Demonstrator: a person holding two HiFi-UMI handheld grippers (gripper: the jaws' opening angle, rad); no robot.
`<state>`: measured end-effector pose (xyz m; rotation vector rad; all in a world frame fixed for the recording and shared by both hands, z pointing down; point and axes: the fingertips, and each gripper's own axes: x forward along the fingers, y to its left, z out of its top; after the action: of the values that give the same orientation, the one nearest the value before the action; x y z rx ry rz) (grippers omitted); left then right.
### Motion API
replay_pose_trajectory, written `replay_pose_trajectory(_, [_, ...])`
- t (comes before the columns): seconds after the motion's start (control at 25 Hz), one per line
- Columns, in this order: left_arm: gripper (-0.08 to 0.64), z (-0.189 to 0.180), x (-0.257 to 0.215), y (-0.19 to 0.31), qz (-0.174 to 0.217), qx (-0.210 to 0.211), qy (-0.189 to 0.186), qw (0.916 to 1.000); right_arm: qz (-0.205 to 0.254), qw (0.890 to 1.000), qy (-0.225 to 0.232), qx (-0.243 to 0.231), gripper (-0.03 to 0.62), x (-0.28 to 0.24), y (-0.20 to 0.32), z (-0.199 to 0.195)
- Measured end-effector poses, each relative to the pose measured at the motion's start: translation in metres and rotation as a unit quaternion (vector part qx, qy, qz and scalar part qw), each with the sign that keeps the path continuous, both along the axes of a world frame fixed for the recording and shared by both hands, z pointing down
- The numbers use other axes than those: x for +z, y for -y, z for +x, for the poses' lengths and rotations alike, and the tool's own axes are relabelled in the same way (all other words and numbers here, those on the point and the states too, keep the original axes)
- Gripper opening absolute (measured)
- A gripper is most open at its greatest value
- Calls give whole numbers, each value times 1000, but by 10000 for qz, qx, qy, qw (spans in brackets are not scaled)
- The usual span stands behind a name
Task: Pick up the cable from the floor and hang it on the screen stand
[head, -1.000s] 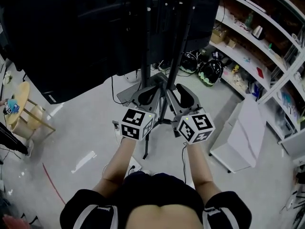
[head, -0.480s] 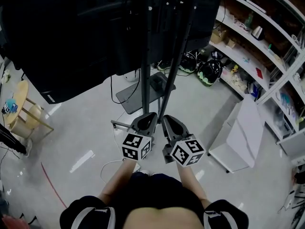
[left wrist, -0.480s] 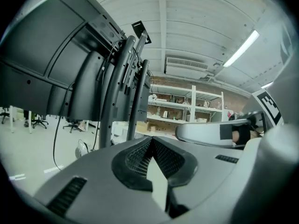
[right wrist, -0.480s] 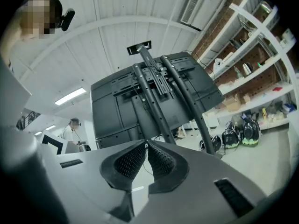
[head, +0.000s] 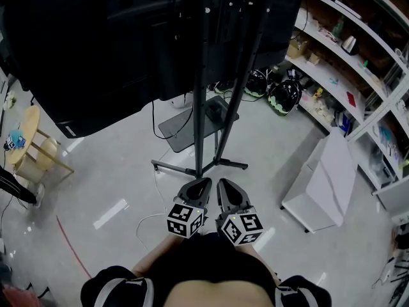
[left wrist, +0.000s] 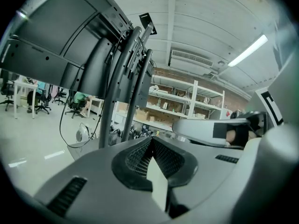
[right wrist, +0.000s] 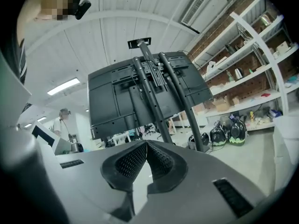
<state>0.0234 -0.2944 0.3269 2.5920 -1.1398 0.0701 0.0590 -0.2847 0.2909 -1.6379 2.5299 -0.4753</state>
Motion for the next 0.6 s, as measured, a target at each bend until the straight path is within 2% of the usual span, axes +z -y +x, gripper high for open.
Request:
replay_pose_trajectory(0.12, [8, -3, 9, -10, -96, -27, 16, 9999, 162, 9998, -61, 86, 23, -2, -4, 1])
replay_pose_trajectory(0.24, [8, -6, 13, -14, -123, -25, 41, 9999, 110, 9996, -178, 165, 23, 4, -5, 2])
replay_pose_trajectory(0.6, [8, -19, 20, -11, -246, -122, 163, 9995, 90, 9996, -275, 26, 23, 4, -1, -9])
